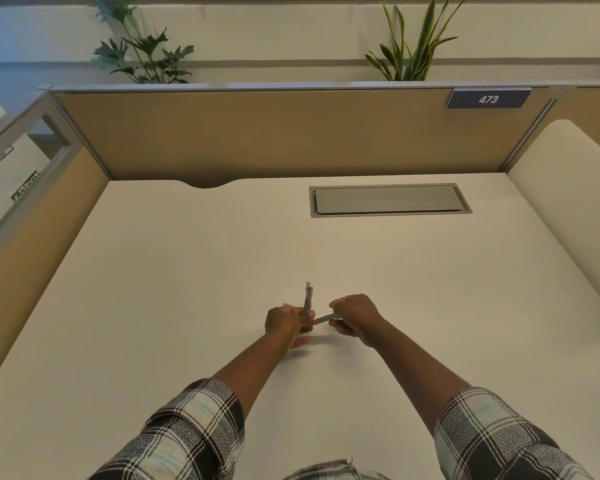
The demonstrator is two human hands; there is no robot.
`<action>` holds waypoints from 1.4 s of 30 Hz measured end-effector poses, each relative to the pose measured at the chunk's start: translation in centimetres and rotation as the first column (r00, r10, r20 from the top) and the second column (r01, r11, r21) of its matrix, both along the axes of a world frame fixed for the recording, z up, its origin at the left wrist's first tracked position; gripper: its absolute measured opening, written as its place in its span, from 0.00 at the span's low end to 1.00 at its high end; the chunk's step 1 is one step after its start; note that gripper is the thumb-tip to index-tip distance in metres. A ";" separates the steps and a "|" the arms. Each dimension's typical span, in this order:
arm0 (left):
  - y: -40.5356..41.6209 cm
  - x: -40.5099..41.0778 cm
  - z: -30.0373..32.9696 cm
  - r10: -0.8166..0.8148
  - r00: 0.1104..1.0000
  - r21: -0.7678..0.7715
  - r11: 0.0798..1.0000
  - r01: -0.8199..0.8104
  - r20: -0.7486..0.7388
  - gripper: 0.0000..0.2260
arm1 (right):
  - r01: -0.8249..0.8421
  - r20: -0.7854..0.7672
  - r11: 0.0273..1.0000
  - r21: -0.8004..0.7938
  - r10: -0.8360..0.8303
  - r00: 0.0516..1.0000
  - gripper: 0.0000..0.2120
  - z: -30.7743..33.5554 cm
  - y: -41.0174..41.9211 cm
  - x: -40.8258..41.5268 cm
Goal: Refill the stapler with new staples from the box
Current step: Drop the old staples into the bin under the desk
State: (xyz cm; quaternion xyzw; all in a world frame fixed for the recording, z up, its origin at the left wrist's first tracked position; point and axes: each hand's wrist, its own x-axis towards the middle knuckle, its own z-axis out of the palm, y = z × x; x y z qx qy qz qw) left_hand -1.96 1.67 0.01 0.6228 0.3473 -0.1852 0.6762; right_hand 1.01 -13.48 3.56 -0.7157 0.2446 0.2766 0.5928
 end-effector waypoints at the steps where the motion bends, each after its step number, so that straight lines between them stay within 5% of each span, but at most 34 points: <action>1: -0.1 0.0 0.0 -0.022 1.000 0.032 0.999 0.022 0.004 0.07 | 0.017 0.017 1.000 -0.026 -0.017 1.000 0.02 -0.1 -0.1 0.1; 9: -0.2 0.0 -0.5 -0.202 0.977 0.233 0.955 0.182 0.066 0.06 | 0.008 0.149 0.987 -0.161 0.016 0.989 0.10 -1.8 0.1 0.4; 14: -0.3 0.8 -1.4 -0.319 0.948 0.446 0.849 0.282 0.007 0.07 | -0.054 0.128 0.981 -0.185 0.079 0.989 0.11 -3.0 0.2 0.7; 19: -0.6 1.2 -2.5 -0.367 0.930 0.555 0.767 0.324 -0.035 0.17 | -0.164 0.120 0.950 -0.266 0.202 0.972 0.11 -3.6 0.3 1.2; 25: -1.5 0.8 -3.0 -0.368 0.929 0.674 0.679 0.291 -0.031 0.06 | -0.270 0.128 0.871 -0.412 0.348 0.929 0.12 -3.9 -0.4 1.6; 33: -1.7 0.5 -1.4 -0.268 0.962 0.629 0.756 0.180 0.047 0.06 | -0.326 0.222 0.839 -0.435 0.451 0.865 0.10 -3.2 -2.1 2.0; 38: -1.6 0.0 1.5 -0.108 0.978 0.280 0.959 0.054 0.180 0.05 | -0.363 0.351 0.840 -0.404 0.509 0.786 0.08 -1.7 -1.9 1.5; 42: -0.8 -1.4 2.7 -0.090 0.972 0.191 0.980 0.048 0.216 0.02 | -0.449 0.475 0.819 -0.359 0.574 0.667 0.05 -0.9 -0.5 0.7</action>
